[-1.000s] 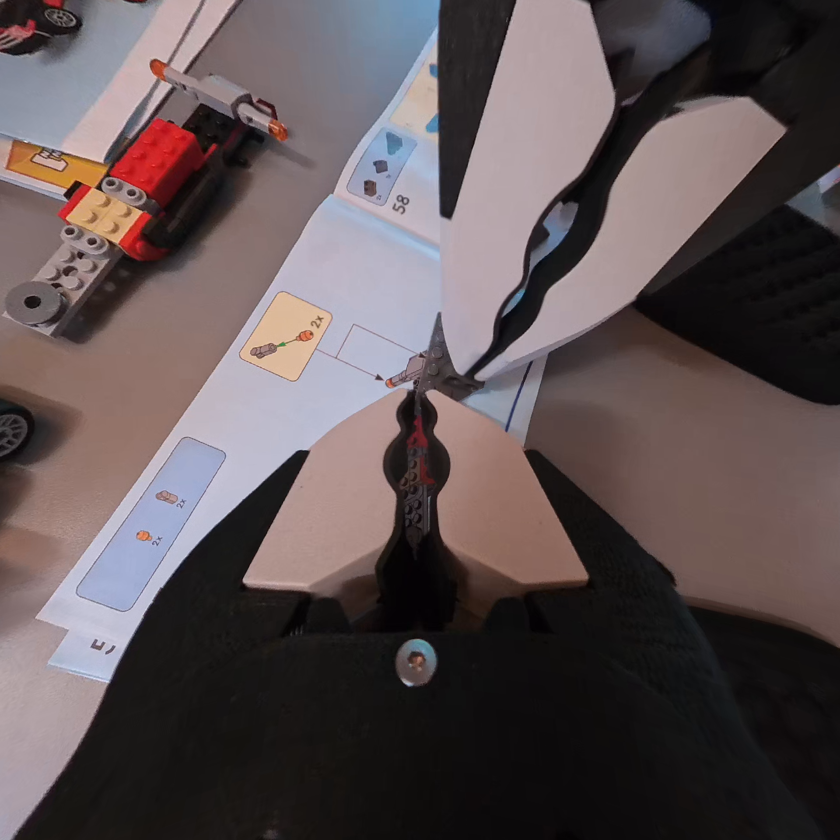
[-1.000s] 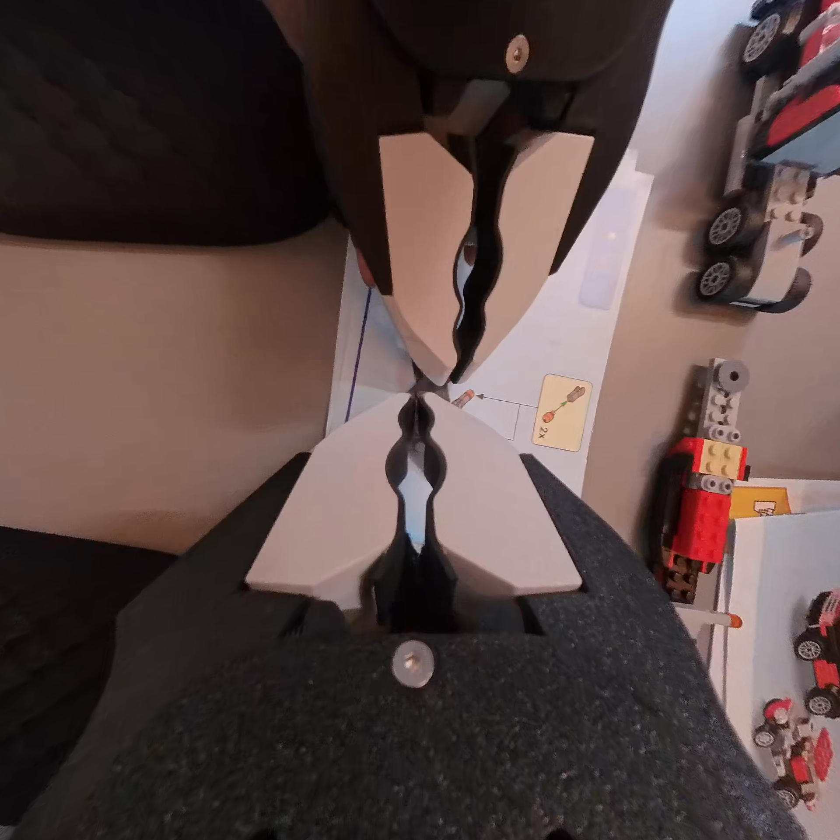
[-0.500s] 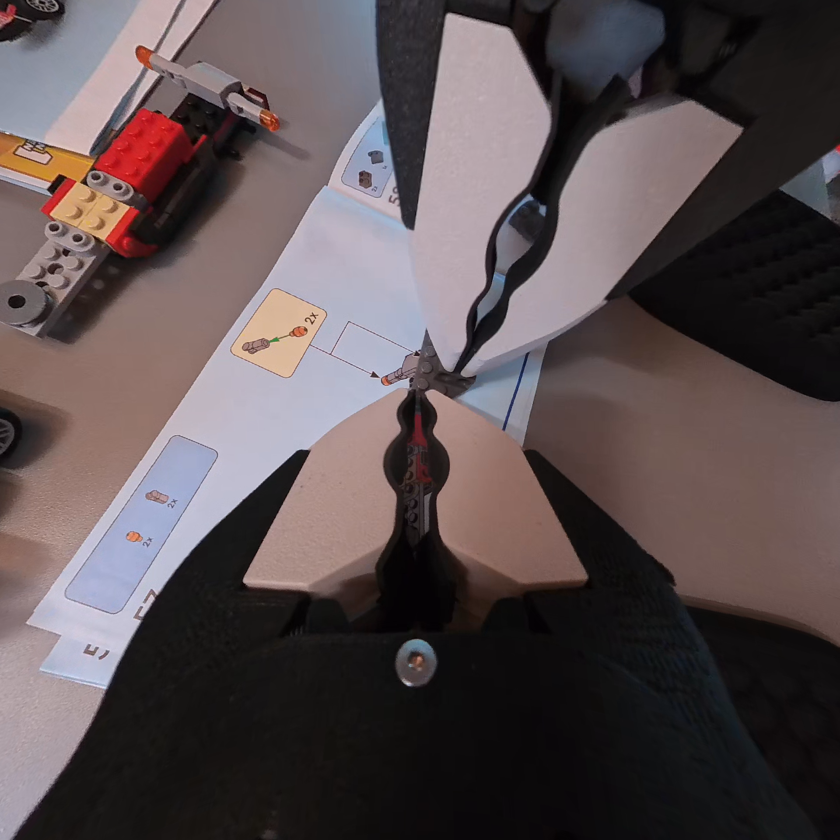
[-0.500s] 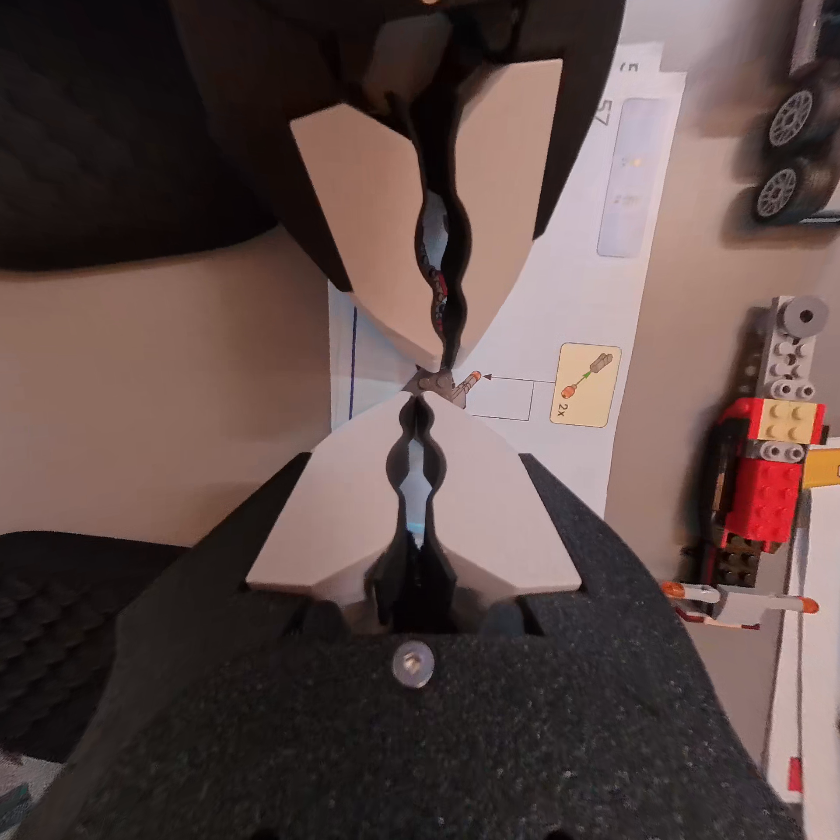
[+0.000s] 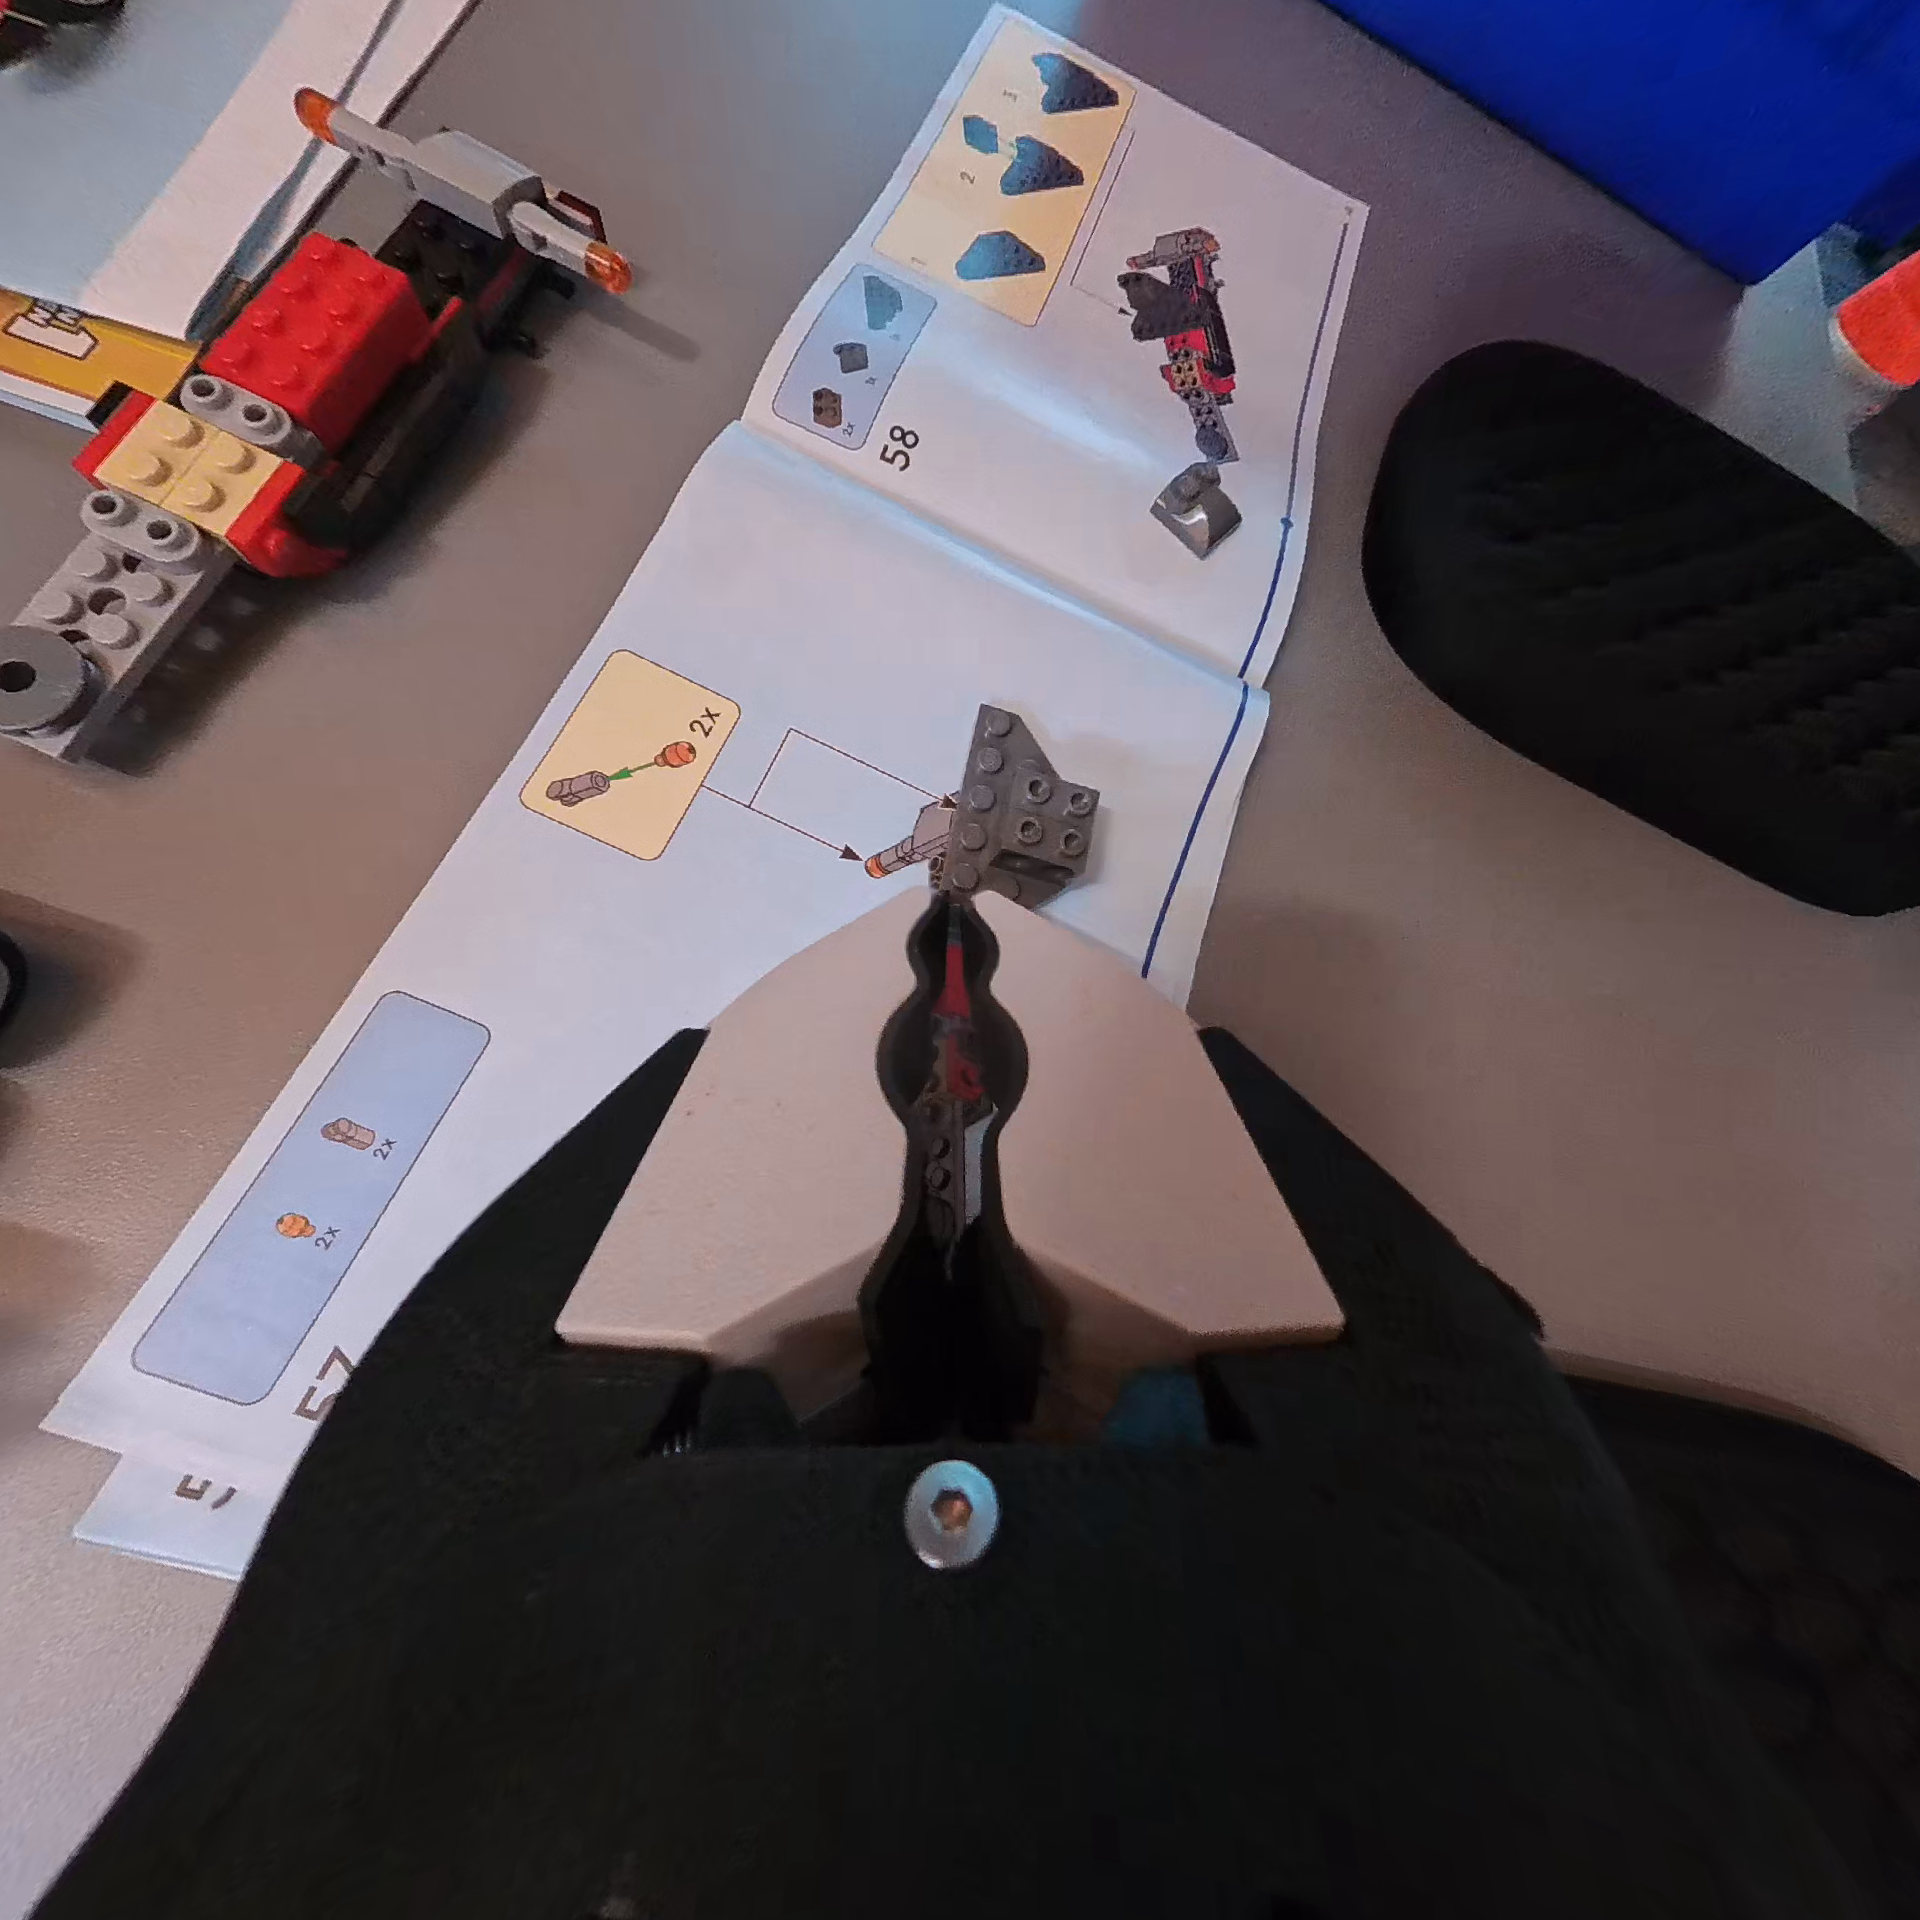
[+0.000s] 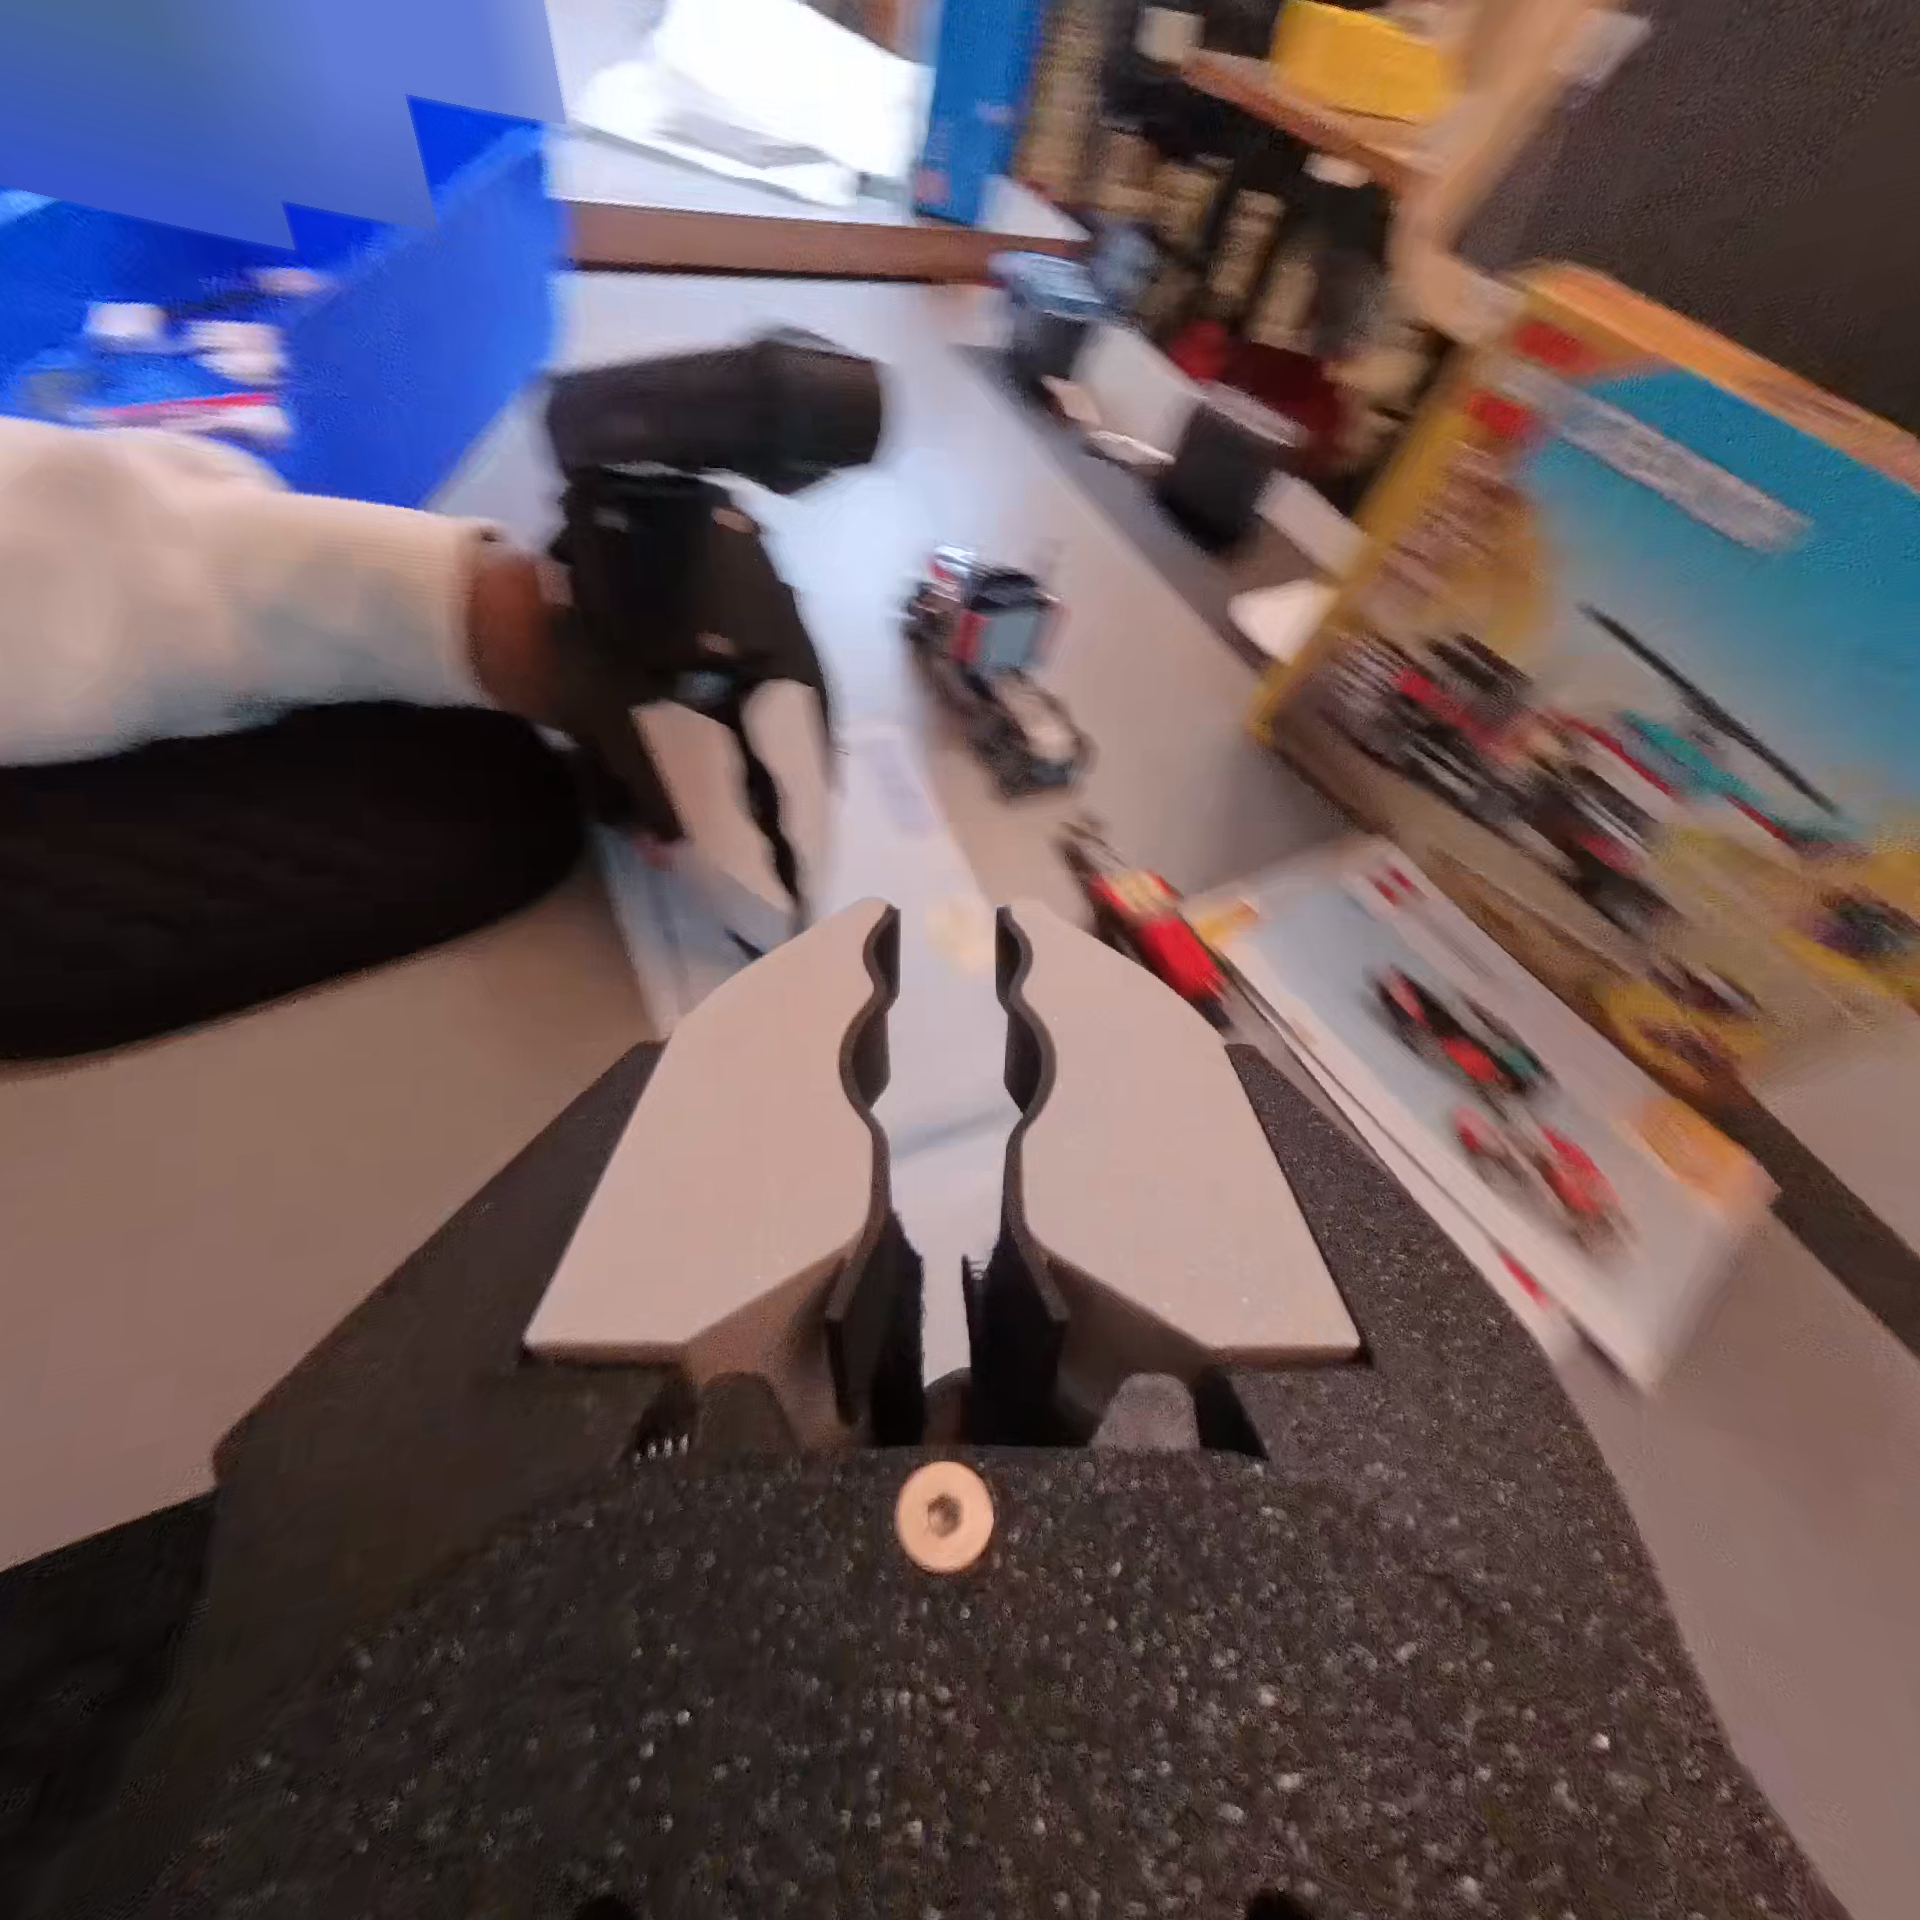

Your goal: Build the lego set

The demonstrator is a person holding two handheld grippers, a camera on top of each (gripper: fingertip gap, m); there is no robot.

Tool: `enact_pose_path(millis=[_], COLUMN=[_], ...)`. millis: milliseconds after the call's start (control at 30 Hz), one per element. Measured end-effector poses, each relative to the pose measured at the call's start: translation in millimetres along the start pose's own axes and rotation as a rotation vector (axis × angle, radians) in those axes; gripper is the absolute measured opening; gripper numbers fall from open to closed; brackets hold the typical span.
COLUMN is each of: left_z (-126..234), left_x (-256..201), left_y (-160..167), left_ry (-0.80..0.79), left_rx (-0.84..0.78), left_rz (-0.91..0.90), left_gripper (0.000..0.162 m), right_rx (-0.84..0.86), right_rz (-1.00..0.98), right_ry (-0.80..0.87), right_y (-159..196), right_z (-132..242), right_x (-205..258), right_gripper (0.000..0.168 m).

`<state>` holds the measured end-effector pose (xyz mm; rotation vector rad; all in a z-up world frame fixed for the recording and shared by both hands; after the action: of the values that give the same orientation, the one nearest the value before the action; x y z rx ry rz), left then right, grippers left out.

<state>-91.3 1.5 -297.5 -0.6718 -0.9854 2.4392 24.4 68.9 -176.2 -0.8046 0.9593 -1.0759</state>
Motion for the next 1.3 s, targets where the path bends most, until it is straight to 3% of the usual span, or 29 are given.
enact_pose_path(millis=[100,267,467,1033,1300], left_z=[0,1,3,4,8], left_x=[0,-1,1,2,-10], left_y=[0,0,1,4,-17], left_ry=[-0.003,-0.008,-0.01,0.003,-0.002], left_rx=[0.0,-0.005,-0.011,0.009,-0.143], left_rz=[-0.006,-0.022,-0.012,0.008,-0.096], left_gripper=[0.003,0.003,0.003,0.003,0.008], right_rx=[0.125,0.253,0.365,0.4,0.409], right_rz=[-0.062,-0.181,-0.379,-0.458,-0.417], right_ry=[0.256,0.453,0.514,0.5,0.481], right_y=[41,102,153,172,171], right_z=[39,58,65,70,67], right_x=[-18,-17,-13,-13,-10], right_gripper=[0.017,0.017,0.016,0.018,0.015])
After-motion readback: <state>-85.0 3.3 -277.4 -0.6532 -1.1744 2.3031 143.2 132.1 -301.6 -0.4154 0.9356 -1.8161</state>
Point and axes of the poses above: each gripper's, where its closed fingertips meet, z back along the fingers, y out of its underside, x = y × z across the jaws, the point moved 4 cm from there along z, back along the fingers, and after that the axes turned 3 degrees about z, right-handed, at the moved point
